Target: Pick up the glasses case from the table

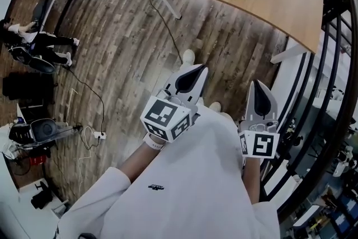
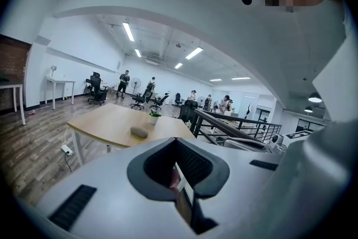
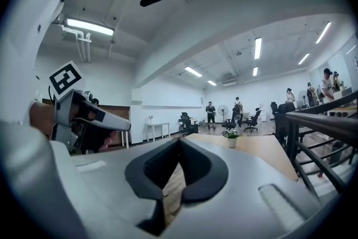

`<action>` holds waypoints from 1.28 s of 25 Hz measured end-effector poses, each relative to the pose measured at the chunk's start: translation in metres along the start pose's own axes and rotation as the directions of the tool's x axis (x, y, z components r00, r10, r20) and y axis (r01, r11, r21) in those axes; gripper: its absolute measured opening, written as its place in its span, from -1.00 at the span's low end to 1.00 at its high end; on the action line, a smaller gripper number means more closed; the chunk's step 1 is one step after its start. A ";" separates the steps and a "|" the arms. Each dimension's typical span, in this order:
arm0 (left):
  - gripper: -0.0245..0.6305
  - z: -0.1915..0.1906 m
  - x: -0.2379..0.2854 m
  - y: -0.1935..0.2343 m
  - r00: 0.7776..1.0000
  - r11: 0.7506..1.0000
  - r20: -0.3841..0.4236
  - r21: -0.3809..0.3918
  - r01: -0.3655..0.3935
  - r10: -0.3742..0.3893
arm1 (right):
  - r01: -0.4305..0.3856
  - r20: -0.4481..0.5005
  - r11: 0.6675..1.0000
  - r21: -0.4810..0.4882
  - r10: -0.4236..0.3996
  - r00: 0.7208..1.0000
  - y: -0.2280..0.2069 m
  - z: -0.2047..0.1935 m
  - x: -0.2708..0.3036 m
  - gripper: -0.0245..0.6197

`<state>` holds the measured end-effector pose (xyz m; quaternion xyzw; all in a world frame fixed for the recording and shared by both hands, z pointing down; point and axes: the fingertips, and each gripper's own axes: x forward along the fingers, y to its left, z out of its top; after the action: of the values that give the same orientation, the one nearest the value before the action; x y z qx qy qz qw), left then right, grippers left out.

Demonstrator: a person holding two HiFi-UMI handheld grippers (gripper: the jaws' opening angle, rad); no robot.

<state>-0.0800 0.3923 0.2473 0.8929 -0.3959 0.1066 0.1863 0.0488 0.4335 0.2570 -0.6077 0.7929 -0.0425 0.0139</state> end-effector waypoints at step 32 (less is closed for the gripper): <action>-0.92 0.145 0.230 0.232 0.988 0.988 0.025 0.030 0.153 -0.154 | 0.120 -0.127 0.984 -0.130 -0.137 0.982 -0.088 0.028 0.344 -0.90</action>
<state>-0.0944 0.0349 0.2516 0.9245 -0.3271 0.0852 0.1760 0.0461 0.0769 0.2470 -0.6532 0.7521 -0.0360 -0.0797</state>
